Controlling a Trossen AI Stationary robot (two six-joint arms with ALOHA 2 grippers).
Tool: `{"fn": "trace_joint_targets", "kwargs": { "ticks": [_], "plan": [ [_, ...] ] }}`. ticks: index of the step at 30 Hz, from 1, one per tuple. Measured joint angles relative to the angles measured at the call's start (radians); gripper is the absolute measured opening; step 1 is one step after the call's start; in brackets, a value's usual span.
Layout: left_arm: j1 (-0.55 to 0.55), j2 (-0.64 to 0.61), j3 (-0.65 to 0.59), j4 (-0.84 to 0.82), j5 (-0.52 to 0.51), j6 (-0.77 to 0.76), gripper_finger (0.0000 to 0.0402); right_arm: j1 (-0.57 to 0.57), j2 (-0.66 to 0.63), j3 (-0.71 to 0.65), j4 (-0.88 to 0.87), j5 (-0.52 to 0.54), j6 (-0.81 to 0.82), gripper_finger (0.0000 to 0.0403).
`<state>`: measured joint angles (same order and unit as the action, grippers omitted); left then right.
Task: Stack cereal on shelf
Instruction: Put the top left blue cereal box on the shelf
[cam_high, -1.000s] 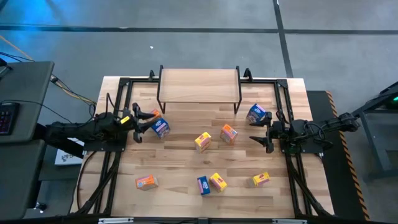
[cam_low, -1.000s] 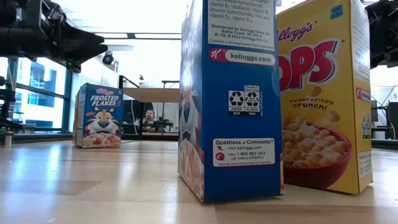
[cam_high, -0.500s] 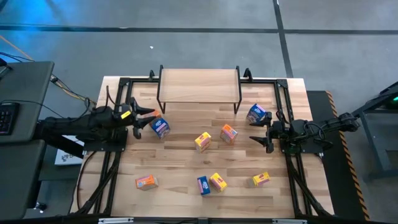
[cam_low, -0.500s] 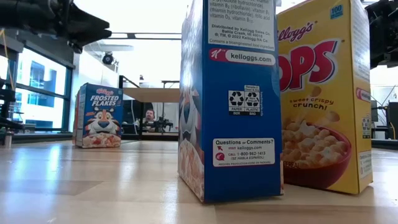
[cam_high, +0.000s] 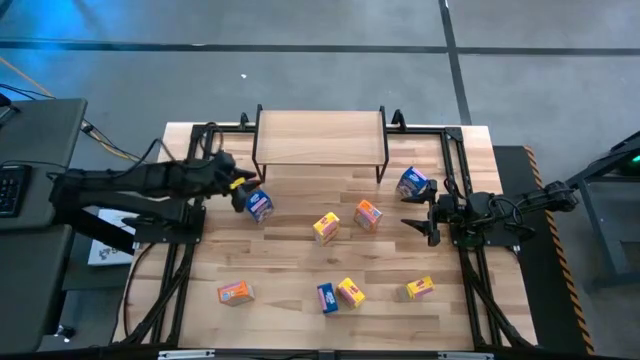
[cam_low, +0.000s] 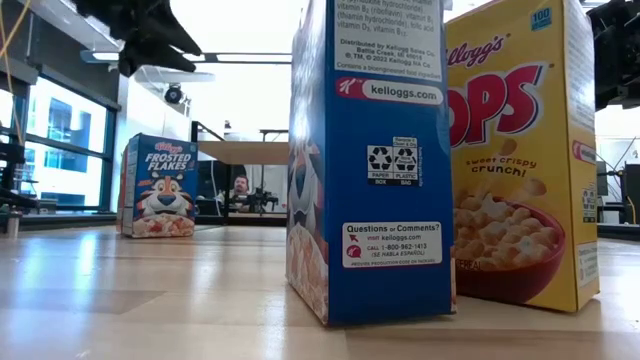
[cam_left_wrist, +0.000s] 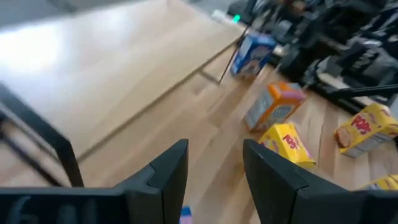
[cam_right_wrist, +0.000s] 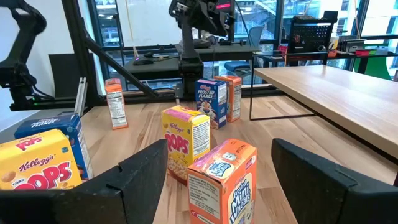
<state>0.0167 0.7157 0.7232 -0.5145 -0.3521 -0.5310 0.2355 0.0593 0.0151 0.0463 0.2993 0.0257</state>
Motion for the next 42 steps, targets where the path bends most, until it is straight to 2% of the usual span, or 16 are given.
{"fn": "trace_joint_targets", "kwargs": {
  "ticks": [8, 13, 22, 31, 42],
  "plan": [
    [-0.068, 0.189, 0.223, -0.27, -0.031, -0.164, 0.0145, 0.0, 0.0, 0.0, -0.001, 0.0, 0.0, 0.0279],
    [-0.087, 0.286, 0.318, -0.469, -0.025, -0.287, 0.0145, 0.0, 0.0, 0.0, -0.002, 0.0, 0.0, 0.0279],
    [-0.097, 0.395, 0.322, -0.494, 0.034, -0.33, 0.0145, 0.0, 0.0, 0.0, -0.002, 0.0, 0.0, 0.0279],
    [-0.096, 0.427, 0.322, -0.539, 0.052, -0.357, 0.0148, 0.0, 0.0, 0.0, -0.002, 0.0, 0.0, 0.0279],
    [-0.097, 0.501, 0.322, -0.597, 0.042, -0.349, 0.0223, 0.0, 0.0, 0.0, -0.003, 0.0, 0.0, 0.0279]
  ]
}}
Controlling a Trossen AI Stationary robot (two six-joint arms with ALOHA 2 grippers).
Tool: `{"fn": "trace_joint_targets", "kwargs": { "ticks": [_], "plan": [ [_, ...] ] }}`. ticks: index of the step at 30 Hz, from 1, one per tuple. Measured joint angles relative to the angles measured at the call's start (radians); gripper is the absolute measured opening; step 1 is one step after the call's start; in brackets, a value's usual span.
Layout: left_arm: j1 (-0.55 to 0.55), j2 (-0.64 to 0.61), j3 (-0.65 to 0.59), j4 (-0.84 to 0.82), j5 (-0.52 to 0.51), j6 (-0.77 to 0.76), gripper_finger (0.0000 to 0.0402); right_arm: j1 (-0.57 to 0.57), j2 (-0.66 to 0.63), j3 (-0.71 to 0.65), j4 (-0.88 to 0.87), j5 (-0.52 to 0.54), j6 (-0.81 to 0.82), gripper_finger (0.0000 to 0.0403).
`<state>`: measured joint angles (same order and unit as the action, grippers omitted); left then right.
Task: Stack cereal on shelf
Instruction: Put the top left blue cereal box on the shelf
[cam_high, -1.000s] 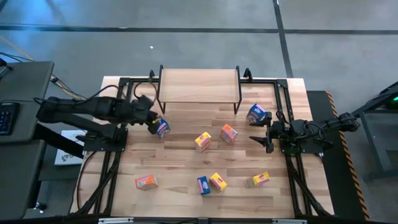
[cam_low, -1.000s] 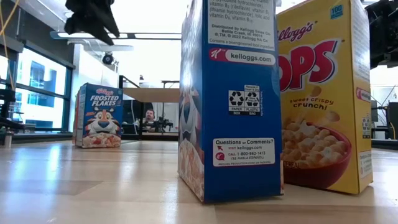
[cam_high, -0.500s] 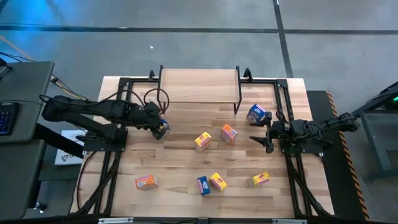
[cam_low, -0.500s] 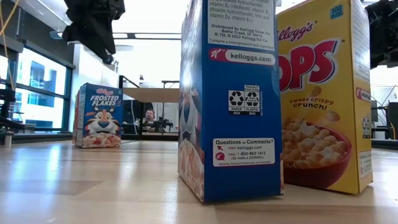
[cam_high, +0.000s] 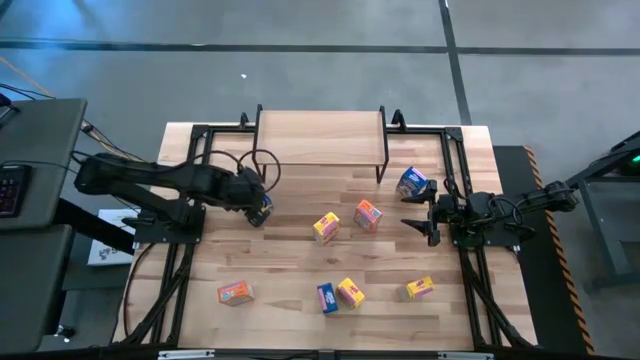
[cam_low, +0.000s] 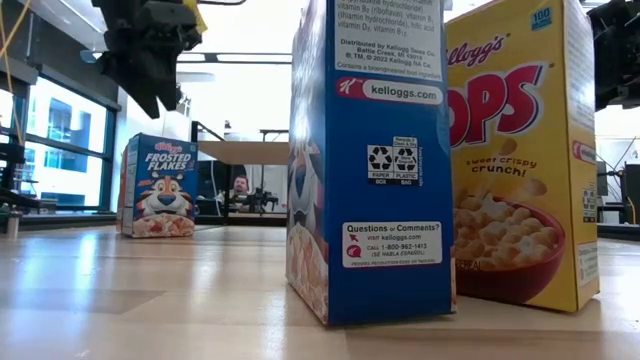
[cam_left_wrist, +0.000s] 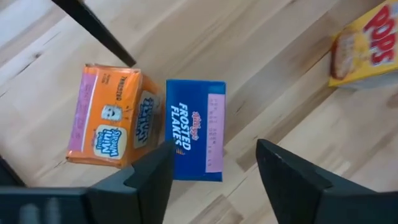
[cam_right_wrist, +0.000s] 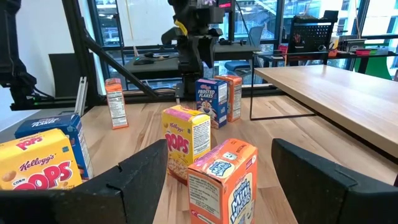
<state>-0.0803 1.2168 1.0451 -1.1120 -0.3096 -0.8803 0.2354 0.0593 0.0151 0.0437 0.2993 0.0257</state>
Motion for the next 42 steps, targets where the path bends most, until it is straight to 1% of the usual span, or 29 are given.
{"fn": "trace_joint_targets", "kwargs": {
  "ticks": [5, 13, 21, 24, 28, 31, 42],
  "plan": [
    [0.0, 0.031, -0.001, -0.004, -0.001, 0.003, 0.024, 0.0, 0.0, 0.0, 0.0, 0.0, 0.0, 0.0279],
    [0.0, 0.068, -0.001, -0.01, -0.001, 0.012, 0.0242, 0.0, 0.0, 0.0, 0.0, 0.0, 0.0, 0.0279],
    [0.0, 0.072, -0.001, -0.009, -0.001, 0.01, 0.0242, 0.0, 0.0, 0.0, 0.0, 0.0, 0.0, 0.0279],
    [0.0, 0.08, -0.001, -0.01, -0.006, 0.009, 0.0254, 0.0, 0.0, 0.0, 0.0, 0.0, 0.0, 0.0279],
    [0.002, 0.101, -0.001, -0.021, -0.023, 0.01, 0.0287, 0.0, 0.0, 0.0, 0.0, 0.0, 0.0, 0.0279],
    [0.002, 0.119, -0.001, -0.029, -0.029, 0.018, 0.0304, 0.0, 0.0, 0.0, 0.0, 0.0, 0.0, 0.0279],
    [0.002, 0.187, -0.001, -0.027, -0.028, 0.024, 0.0309, 0.0, 0.0, 0.0, 0.0, 0.0, 0.0, 0.0279]
  ]
}}
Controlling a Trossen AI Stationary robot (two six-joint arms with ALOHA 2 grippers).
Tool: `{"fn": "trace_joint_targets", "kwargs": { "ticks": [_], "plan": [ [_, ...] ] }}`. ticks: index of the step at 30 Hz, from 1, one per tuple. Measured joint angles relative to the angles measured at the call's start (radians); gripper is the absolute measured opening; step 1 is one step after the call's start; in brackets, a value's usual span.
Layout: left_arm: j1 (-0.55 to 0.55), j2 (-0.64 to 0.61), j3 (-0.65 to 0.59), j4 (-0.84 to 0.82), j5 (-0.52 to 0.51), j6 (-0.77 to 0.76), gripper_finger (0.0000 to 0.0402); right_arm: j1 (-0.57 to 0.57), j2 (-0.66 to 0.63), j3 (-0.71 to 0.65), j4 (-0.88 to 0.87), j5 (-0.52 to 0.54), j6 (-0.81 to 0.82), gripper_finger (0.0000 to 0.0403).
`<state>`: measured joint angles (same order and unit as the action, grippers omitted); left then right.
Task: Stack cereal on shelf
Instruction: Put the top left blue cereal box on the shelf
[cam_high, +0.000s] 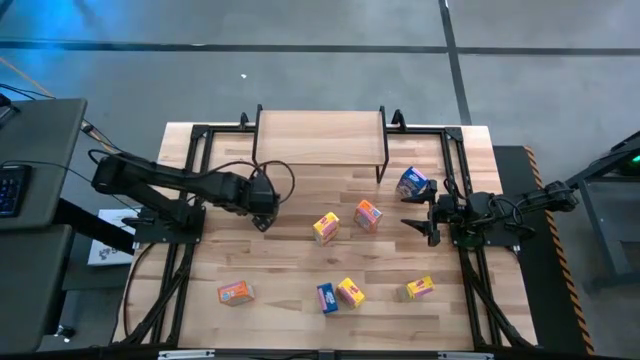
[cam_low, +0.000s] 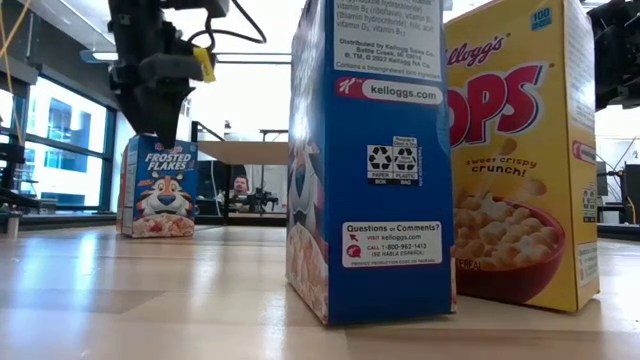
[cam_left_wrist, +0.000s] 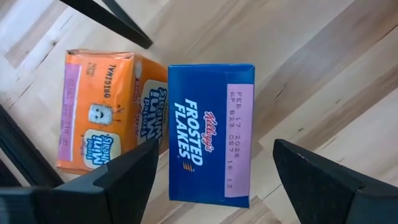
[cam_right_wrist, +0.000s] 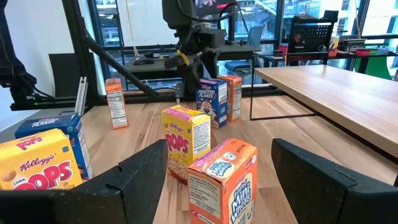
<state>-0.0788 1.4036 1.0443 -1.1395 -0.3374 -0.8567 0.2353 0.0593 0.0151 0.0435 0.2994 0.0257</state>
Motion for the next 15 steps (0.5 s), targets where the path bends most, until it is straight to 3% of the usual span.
{"fn": "trace_joint_targets", "kwargs": {
  "ticks": [7, 15],
  "plan": [
    [0.002, 0.041, 0.0, 0.001, 0.005, 0.022, 0.0298, 0.0, 0.0, 0.0, 0.0, 0.0, 0.0, 0.0279],
    [0.002, 0.043, 0.0, 0.006, 0.005, 0.022, 0.0244, 0.0, 0.0, 0.0, 0.0, 0.0, 0.0, 0.0279]
  ]
}}
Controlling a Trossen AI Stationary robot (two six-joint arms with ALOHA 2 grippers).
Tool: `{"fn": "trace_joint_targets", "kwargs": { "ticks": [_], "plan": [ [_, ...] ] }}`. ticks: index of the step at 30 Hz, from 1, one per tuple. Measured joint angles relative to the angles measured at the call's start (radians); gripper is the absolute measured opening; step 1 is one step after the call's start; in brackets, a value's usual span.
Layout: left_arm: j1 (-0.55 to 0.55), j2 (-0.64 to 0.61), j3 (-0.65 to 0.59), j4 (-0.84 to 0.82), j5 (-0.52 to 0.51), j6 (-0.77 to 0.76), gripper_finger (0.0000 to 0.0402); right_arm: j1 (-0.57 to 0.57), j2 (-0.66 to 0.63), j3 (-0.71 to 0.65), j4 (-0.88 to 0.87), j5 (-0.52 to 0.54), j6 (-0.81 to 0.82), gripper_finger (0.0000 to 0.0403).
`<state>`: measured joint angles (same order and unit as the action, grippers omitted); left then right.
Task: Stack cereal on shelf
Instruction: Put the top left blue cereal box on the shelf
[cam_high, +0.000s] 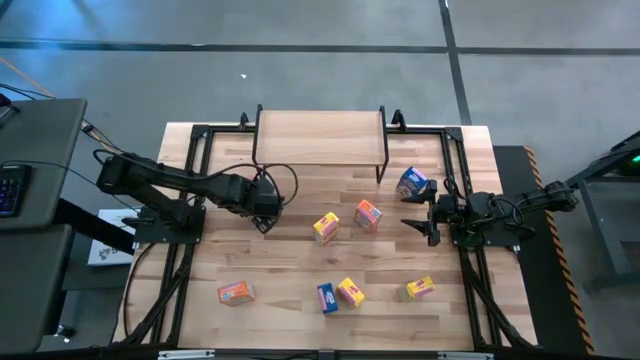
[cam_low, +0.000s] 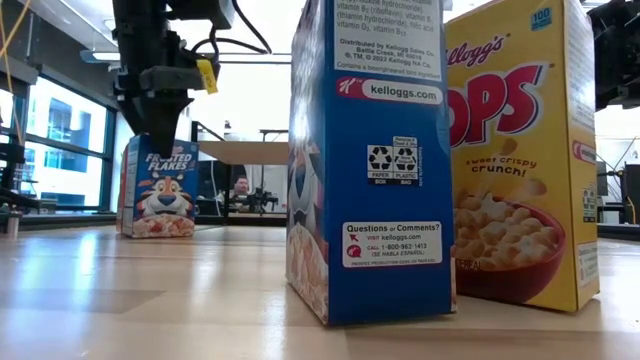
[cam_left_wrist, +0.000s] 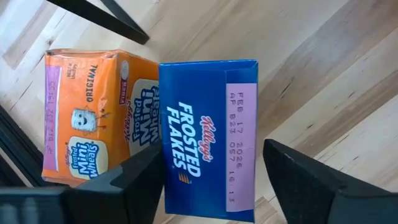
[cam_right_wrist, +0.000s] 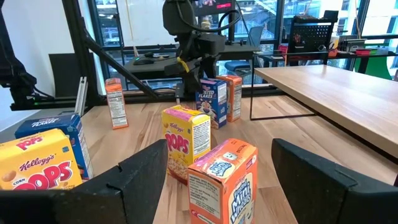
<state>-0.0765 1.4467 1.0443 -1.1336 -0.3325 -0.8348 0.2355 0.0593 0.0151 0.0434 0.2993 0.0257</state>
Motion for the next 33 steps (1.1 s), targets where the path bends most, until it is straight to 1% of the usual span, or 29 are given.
{"fn": "trace_joint_targets", "kwargs": {
  "ticks": [7, 10, 19, 26, 33],
  "plan": [
    [0.0, 0.0, 0.0, 0.0, 0.0, 0.022, 0.0201, 0.0, 0.0, 0.0, 0.0, 0.0, 0.0, 0.0279],
    [0.0, 0.0, 0.0, 0.0, 0.0, 0.044, 0.0189, 0.0, 0.0, 0.0, 0.0, 0.0, 0.0, 0.0279],
    [-0.002, 0.0, 0.0, -0.001, 0.014, 0.047, 0.0161, 0.0, 0.0, 0.0, 0.0, 0.0, 0.0, 0.0279],
    [-0.002, 0.0, 0.0, 0.002, 0.019, 0.079, 0.0146, 0.0, 0.0, 0.0, 0.0, 0.0, 0.0, 0.0279],
    [-0.003, -0.026, 0.0, 0.012, 0.081, 0.112, 0.0145, 0.0, 0.0, 0.0, 0.0, 0.0, 0.0, 0.0279]
  ]
}}
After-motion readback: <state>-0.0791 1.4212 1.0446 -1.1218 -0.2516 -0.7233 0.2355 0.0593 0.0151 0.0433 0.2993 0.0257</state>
